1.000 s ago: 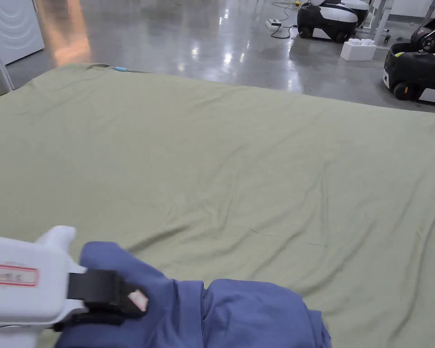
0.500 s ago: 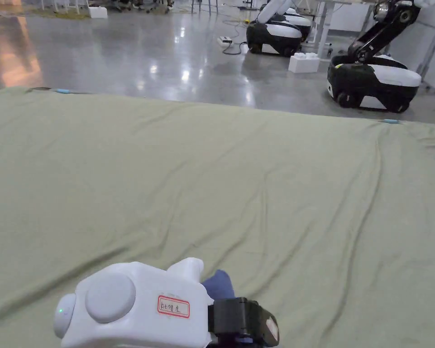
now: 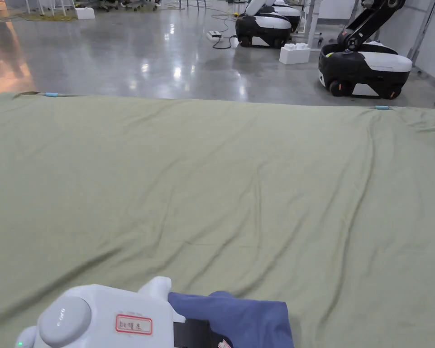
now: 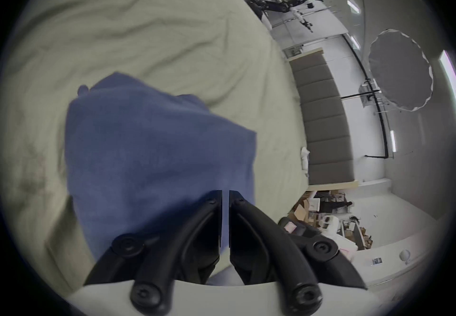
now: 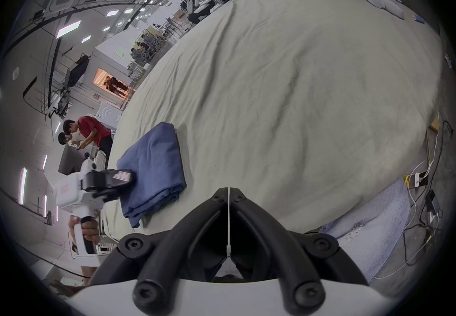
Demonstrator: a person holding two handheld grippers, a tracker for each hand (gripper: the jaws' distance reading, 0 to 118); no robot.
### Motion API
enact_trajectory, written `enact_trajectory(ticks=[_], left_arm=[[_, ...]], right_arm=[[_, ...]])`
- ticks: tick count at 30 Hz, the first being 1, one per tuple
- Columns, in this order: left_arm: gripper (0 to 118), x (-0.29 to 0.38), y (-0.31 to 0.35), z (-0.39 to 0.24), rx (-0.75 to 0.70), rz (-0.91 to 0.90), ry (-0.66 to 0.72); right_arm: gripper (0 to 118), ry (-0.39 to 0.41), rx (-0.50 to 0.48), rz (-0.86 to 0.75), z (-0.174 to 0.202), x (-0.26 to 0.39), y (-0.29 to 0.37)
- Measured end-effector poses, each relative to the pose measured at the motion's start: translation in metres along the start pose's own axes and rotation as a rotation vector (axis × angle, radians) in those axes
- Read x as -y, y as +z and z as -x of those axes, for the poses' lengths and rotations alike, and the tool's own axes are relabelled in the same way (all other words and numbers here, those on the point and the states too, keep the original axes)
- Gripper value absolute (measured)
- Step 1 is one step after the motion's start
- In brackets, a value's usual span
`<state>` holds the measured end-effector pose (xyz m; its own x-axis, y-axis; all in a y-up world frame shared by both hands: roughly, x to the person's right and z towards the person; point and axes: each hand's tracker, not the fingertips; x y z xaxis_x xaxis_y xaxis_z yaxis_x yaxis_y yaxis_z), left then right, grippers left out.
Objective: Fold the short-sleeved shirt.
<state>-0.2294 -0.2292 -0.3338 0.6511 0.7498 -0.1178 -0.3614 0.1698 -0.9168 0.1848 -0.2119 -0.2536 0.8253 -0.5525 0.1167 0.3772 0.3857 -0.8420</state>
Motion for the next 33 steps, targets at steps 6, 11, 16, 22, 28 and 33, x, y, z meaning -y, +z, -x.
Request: enact_trajectory(ticks=[6,11,16,22,28,33], left_arm=[[3,0.000,-0.066,0.002,0.083,0.086,0.027],[2,0.001,-0.077,-0.016,0.097,0.083,-0.023],[2,0.022,0.001,-0.023,0.367,0.008,-0.087],[2,0.039,0.104,0.036,0.237,-0.281,-0.025],[31,0.043,0.118,0.079,0.144,-0.378,0.108],[87,0.023,0.077,0.087,0.183,-0.202,0.156]], right_arm=[[3,0.020,-0.010,0.010,0.010,-0.001,-0.003],[3,0.043,-0.018,0.031,0.020,-0.007,-0.015],[3,0.156,-0.153,0.049,0.063,-0.025,-0.039],[3,0.280,-0.286,0.142,0.130,-0.047,-0.115],[3,0.331,-0.287,0.460,0.140,-0.042,-0.179],[3,0.307,-0.252,0.434,0.139,-0.038,-0.185]])
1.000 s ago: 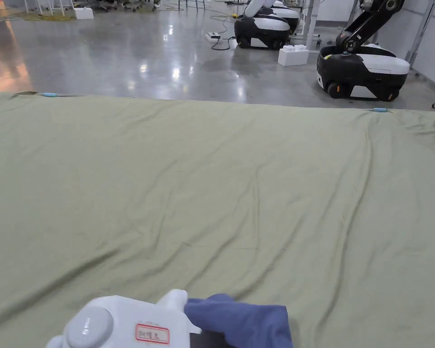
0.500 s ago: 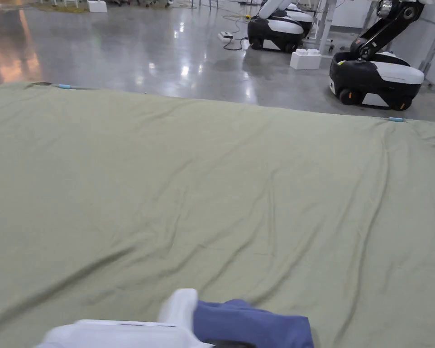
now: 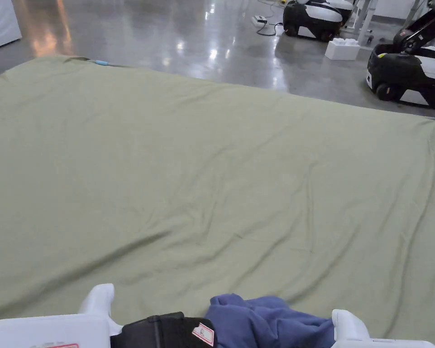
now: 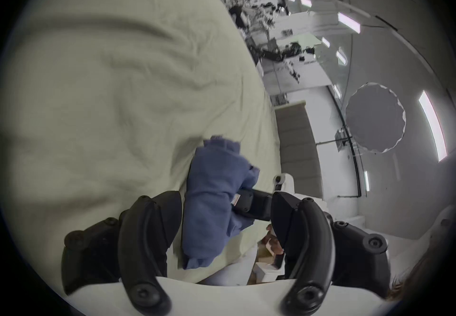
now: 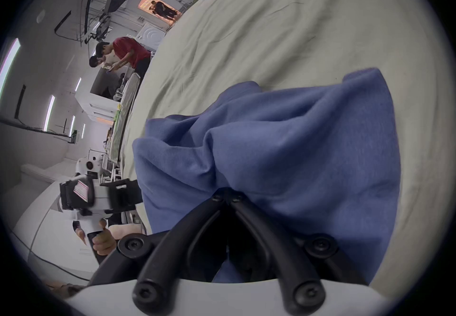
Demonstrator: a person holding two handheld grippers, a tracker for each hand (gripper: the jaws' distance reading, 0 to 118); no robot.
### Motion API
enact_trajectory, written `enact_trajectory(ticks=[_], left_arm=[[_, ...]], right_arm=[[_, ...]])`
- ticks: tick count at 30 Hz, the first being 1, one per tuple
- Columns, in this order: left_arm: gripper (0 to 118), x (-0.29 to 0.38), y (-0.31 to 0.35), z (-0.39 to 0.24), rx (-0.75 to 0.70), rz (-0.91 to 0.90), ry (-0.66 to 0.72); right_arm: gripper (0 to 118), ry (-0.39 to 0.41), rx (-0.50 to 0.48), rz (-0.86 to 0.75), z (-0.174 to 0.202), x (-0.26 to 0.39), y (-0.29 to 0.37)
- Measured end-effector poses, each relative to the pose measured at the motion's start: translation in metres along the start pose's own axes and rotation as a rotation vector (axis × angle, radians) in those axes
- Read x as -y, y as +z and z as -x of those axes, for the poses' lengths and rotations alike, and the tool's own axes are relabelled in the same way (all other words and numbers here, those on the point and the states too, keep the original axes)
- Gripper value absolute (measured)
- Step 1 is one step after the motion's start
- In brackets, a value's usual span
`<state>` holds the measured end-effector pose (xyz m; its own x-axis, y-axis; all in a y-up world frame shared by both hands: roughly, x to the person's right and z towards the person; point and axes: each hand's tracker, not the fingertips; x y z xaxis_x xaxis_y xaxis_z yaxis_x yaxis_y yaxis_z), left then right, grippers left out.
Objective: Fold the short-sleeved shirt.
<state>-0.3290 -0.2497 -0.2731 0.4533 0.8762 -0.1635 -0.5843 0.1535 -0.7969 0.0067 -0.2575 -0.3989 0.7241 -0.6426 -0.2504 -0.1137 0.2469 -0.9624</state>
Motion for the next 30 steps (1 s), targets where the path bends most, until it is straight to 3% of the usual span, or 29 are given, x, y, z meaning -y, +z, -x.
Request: enact_trajectory(ticks=[4,7,10,12,13,15,17,25,30], left_arm=[[87,-0.010,-0.040,0.005,-0.075,0.099,-0.070],[87,-0.011,-0.059,-0.008,-0.050,0.130,-0.155],[87,0.002,-0.078,-0.024,-0.153,0.085,-0.321],[86,0.011,-0.087,-0.021,-0.145,0.078,-0.430],[81,0.012,-0.088,-0.020,-0.152,0.078,-0.434],[50,-0.001,-0.074,-0.017,-0.133,0.089,-0.370],[43,-0.019,-0.061,0.001,0.007,0.179,-0.238],[39,-0.077,0.008,0.038,-0.016,0.203,-0.181],[39,-0.119,0.096,0.075,-0.212,0.180,-0.208]], right_arm=[[3,0.007,0.009,-0.007,0.002,0.003,0.000],[3,-0.016,-0.005,-0.013,-0.001,0.004,0.002],[3,-0.027,-0.009,-0.030,0.001,0.008,0.005],[3,-0.030,-0.001,-0.045,0.006,0.009,0.015],[3,-0.062,0.013,-0.086,0.007,0.013,0.023],[3,-0.111,0.017,-0.156,0.006,0.024,0.042],[3,-0.147,0.008,-0.161,0.003,0.029,0.060],[3,-0.198,0.107,-0.305,0.025,0.047,0.103],[3,-0.199,0.146,-0.292,0.045,0.045,0.089]])
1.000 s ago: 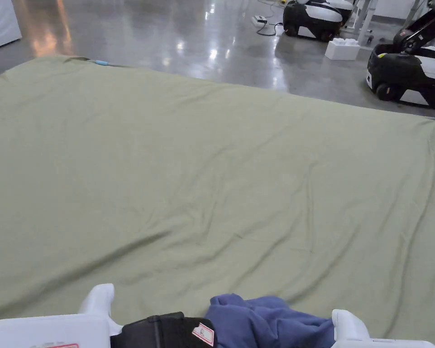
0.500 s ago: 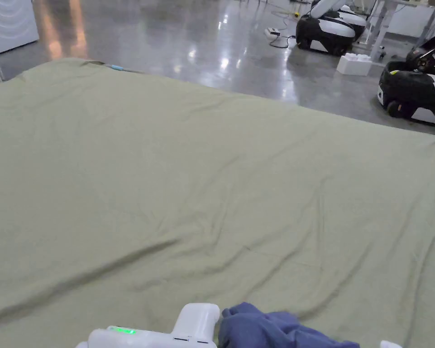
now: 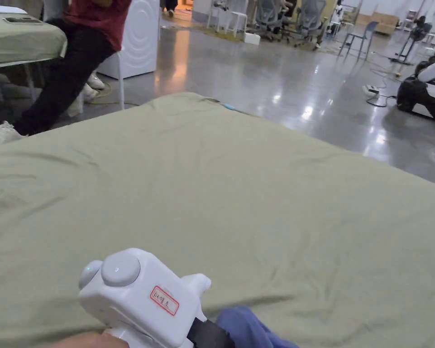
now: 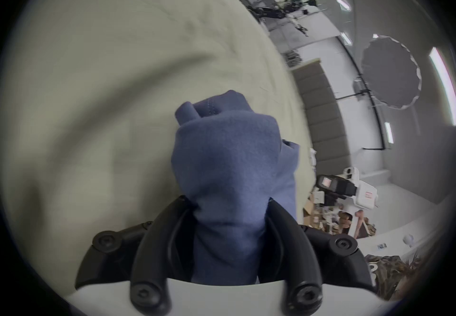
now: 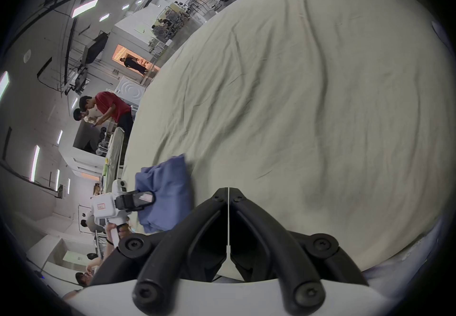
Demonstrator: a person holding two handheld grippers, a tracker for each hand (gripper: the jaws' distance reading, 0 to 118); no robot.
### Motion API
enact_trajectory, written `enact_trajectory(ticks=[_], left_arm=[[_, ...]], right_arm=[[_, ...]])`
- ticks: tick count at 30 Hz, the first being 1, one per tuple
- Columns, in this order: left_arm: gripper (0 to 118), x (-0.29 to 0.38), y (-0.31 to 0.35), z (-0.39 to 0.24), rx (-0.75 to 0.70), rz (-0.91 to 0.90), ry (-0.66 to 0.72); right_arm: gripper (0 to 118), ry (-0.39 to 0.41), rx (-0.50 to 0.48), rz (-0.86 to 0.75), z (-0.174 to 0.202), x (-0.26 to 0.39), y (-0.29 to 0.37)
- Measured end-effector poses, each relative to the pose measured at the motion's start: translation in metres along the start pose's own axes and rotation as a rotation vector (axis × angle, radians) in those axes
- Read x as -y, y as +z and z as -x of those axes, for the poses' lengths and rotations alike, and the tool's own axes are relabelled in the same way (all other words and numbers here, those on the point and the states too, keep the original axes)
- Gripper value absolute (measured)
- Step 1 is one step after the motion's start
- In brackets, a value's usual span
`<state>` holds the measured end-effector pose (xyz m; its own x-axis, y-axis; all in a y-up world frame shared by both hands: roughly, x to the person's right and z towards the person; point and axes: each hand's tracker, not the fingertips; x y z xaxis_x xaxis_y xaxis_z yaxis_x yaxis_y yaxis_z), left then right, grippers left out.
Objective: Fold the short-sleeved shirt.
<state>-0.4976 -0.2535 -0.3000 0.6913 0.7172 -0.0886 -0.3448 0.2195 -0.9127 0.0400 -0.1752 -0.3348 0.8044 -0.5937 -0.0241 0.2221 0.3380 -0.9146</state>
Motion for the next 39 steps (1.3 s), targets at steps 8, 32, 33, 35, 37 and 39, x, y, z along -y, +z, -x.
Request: enact_trajectory(ticks=[8,32,33,35,37,39], left_arm=[[39,-0.012,0.131,0.081,-0.309,-0.097,0.066],[83,0.031,0.302,0.119,-0.762,-0.570,0.363],[81,0.044,0.307,0.107,-0.759,-0.624,0.363],[38,0.071,0.304,0.073,-0.713,-0.724,0.308],[0,0.092,0.280,0.039,-0.717,-0.805,0.298],[0,0.101,0.246,0.012,-0.661,-0.818,0.223]], right_arm=[[3,0.133,0.025,0.114,0.051,0.010,-0.047],[3,0.229,0.056,0.163,0.073,0.001,-0.060],[3,0.231,0.050,0.161,0.071,0.000,-0.060],[3,0.233,0.041,0.152,0.066,0.001,-0.057],[3,0.242,0.047,0.122,0.061,0.002,-0.053],[3,0.259,0.061,0.067,0.053,0.001,-0.044]])
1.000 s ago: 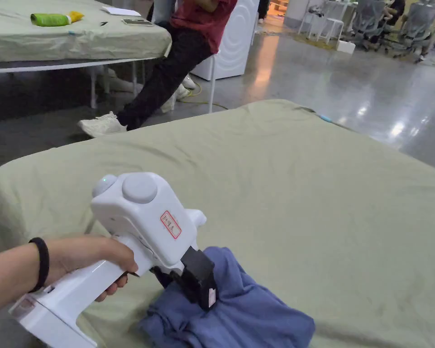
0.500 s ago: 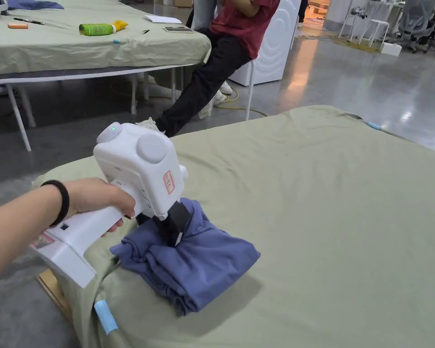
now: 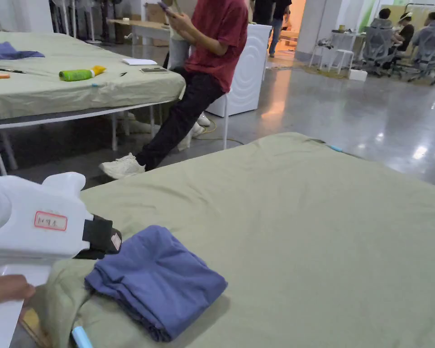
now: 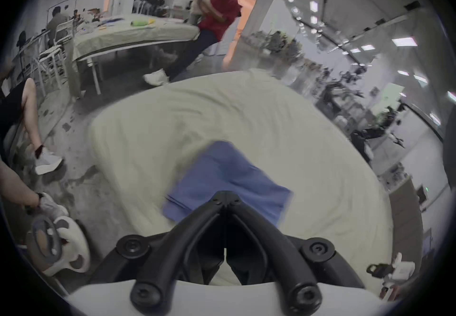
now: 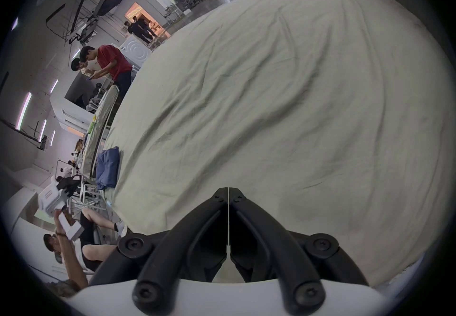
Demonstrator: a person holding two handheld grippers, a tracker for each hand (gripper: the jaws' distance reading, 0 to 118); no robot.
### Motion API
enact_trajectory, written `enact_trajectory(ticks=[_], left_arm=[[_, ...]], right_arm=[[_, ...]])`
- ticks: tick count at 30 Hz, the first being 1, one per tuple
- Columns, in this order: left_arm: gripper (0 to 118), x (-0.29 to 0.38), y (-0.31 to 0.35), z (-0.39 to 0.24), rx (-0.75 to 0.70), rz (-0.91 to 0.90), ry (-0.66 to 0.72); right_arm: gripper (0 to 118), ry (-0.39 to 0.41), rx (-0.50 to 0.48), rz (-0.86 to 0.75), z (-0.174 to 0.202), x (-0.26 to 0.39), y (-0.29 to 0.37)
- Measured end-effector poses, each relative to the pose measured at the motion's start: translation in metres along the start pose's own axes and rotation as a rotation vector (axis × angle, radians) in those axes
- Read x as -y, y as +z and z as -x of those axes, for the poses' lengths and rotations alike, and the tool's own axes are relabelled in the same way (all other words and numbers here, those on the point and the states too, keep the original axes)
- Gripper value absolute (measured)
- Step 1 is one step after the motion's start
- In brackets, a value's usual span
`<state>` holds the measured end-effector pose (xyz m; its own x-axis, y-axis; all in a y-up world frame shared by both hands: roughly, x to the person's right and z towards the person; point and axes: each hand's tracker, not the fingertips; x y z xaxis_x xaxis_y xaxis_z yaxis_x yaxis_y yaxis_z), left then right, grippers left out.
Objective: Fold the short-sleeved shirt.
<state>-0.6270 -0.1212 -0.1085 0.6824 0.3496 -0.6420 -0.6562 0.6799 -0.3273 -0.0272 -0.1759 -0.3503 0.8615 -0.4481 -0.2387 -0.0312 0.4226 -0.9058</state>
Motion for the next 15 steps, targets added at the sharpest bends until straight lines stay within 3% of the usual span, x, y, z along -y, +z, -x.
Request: enact_trajectory(ticks=[2,4,6,8,11,15], left_arm=[[0,0.032,0.001,-0.049,0.089,-0.087,-0.025],[0,0.061,0.002,-0.110,0.115,-0.179,-0.144],[0,0.086,0.001,-0.170,0.088,-0.299,-0.268],[0,0.108,0.002,-0.226,0.172,-0.345,-0.308],[0,0.128,0.007,-0.289,0.355,-0.354,-0.301],[0,0.156,0.031,-0.362,0.383,-0.484,-0.484]], right_arm=[[3,0.031,0.012,-0.087,-0.009,0.000,0.015],[3,0.102,0.067,-0.200,-0.019,-0.002,0.032],[3,0.209,0.176,-0.342,-0.022,-0.004,0.051],[3,0.292,0.260,-0.457,-0.024,-0.008,0.070],[3,0.334,0.267,-0.615,-0.029,-0.016,0.098],[3,0.364,0.301,-0.788,-0.033,-0.019,0.126]])
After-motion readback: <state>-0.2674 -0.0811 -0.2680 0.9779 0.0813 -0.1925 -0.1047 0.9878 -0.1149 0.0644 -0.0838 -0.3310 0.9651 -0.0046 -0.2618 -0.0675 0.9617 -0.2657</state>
